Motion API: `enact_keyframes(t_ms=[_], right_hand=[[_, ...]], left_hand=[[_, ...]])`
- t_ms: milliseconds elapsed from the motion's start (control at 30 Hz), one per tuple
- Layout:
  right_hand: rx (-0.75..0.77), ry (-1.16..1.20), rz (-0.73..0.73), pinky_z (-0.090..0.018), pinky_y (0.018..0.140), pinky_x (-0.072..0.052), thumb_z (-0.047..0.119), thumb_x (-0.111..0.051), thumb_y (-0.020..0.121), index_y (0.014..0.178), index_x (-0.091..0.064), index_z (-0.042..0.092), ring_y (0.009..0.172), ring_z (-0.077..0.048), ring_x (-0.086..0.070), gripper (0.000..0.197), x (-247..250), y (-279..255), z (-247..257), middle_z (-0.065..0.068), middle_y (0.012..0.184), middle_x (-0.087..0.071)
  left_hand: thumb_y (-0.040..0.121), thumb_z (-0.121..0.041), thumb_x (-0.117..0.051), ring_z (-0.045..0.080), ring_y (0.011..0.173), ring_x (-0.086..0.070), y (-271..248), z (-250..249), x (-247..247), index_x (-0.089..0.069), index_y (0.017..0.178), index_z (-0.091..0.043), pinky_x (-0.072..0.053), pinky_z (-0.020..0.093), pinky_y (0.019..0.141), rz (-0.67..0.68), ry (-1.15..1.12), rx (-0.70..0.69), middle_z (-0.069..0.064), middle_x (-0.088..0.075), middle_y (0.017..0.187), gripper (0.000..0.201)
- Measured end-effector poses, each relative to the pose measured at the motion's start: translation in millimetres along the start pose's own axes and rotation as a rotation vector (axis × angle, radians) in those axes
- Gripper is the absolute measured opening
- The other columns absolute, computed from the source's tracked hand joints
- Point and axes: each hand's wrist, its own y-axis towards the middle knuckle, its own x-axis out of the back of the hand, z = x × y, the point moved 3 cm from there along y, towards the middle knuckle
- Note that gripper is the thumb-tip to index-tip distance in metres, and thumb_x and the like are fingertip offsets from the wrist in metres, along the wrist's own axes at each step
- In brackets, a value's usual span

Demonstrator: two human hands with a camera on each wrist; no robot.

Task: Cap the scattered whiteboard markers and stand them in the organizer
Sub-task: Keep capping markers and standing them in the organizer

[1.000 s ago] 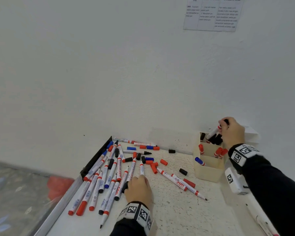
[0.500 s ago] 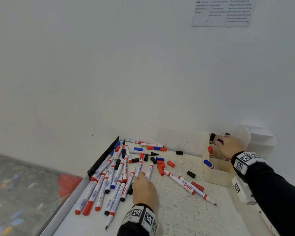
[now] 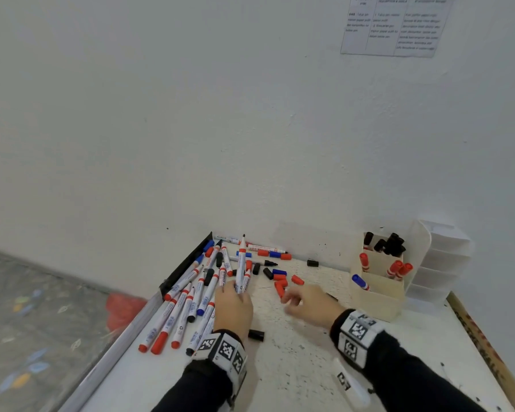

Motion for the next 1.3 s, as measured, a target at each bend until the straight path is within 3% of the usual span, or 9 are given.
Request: enact_keyframes(t_ms=[100,200,433,600,800,1033,1100,1167,1300], right_hand=[[-0.004,-0.055,0.165,-0.024,0.091,-0.042,0.038,-0.057,0.086,0.126,-0.05,0.03,0.101,-0.007,-0.05,0.041,-43,4,14,0.006,0.117,-0.055],[0.0,-0.127,0.101,-0.024,0.085,-0.042,0.039,-0.058,0.083,0.122,-0.051,0.03,0.096,-0.008,-0.047,0.04,-64,4,26,0.006,0.115,-0.05],[-0.127,0.006,-0.075,-0.02,0.074,-0.045,0.02,-0.054,0.088,0.095,-0.052,0.026,0.084,-0.007,-0.054,0.009,-45,3,7,0.005,0.097,-0.056],[-0.178,0.144,-0.282,-0.018,0.08,-0.036,0.01,-0.05,0.092,0.096,-0.048,0.024,0.091,-0.012,-0.05,0.016,-14,-6,-25,-0.002,0.107,-0.055],[-0.083,0.234,-0.277,-0.008,0.069,-0.035,0.009,-0.055,0.089,0.083,-0.05,0.038,0.088,-0.006,-0.051,0.03,-10,-18,-34,0.008,0.096,-0.056],[-0.062,0.278,-0.268,-0.012,0.074,-0.037,0.017,-0.05,0.093,0.104,-0.054,0.027,0.092,-0.009,-0.053,0.015,-21,-18,-33,0.006,0.099,-0.057],[-0.082,0.328,-0.307,-0.015,0.064,-0.039,0.026,-0.046,0.096,0.093,-0.053,0.024,0.074,-0.009,-0.053,0.007,-21,-19,-33,0.002,0.083,-0.058],[-0.105,0.347,-0.372,-0.02,0.058,-0.034,0.034,-0.04,0.097,0.075,-0.048,0.021,0.06,-0.01,-0.043,0.027,-18,-19,-35,0.001,0.068,-0.048],[-0.152,0.387,-0.412,-0.023,0.058,-0.029,0.044,-0.03,0.098,0.063,-0.04,0.019,0.059,-0.01,-0.033,0.043,-20,-17,-34,0.003,0.062,-0.033]], left_hand=[[0.096,-0.016,-0.039,0.016,0.085,-0.048,3,8,10,-0.055,0.107,-0.001,-0.041,0.026,0.074,0.043,0.043,0.042,0.013,-0.055,0.104,0.024],[0.096,-0.014,-0.036,0.027,0.091,-0.052,3,16,16,-0.054,0.105,0.003,-0.043,0.033,0.084,0.084,0.107,0.051,0.015,-0.054,0.098,0.027],[0.096,-0.034,-0.035,0.014,0.093,-0.047,-8,23,5,-0.047,0.117,-0.012,-0.044,0.025,0.083,0.262,0.25,-0.073,0.004,-0.045,0.109,0.033],[0.099,-0.035,-0.033,0.014,0.1,-0.048,-11,22,-8,-0.05,0.119,-0.02,-0.043,0.027,0.093,0.316,0.284,-0.203,0.002,-0.051,0.114,0.031],[0.099,-0.035,-0.033,0.01,0.095,-0.043,-15,12,-16,-0.049,0.118,-0.022,-0.04,0.022,0.088,0.28,0.264,-0.32,0.0,-0.049,0.111,0.028],[0.096,-0.039,-0.039,0.013,0.1,-0.047,-17,15,-23,-0.05,0.117,-0.024,-0.041,0.027,0.09,0.43,0.219,-0.276,-0.001,-0.048,0.11,0.028],[0.092,-0.041,-0.049,0.009,0.092,-0.048,-19,13,-23,-0.049,0.115,-0.025,-0.039,0.021,0.08,0.464,0.156,-0.268,-0.003,-0.049,0.106,0.028],[0.091,-0.035,-0.054,0.004,0.079,-0.047,-23,8,-22,-0.051,0.111,-0.025,-0.039,0.017,0.072,0.463,0.107,-0.302,-0.006,-0.052,0.097,0.023],[0.096,-0.029,-0.046,0.003,0.077,-0.047,-26,1,-23,-0.056,0.12,-0.021,-0.04,0.014,0.073,0.424,0.144,-0.381,-0.006,-0.058,0.096,0.028]])
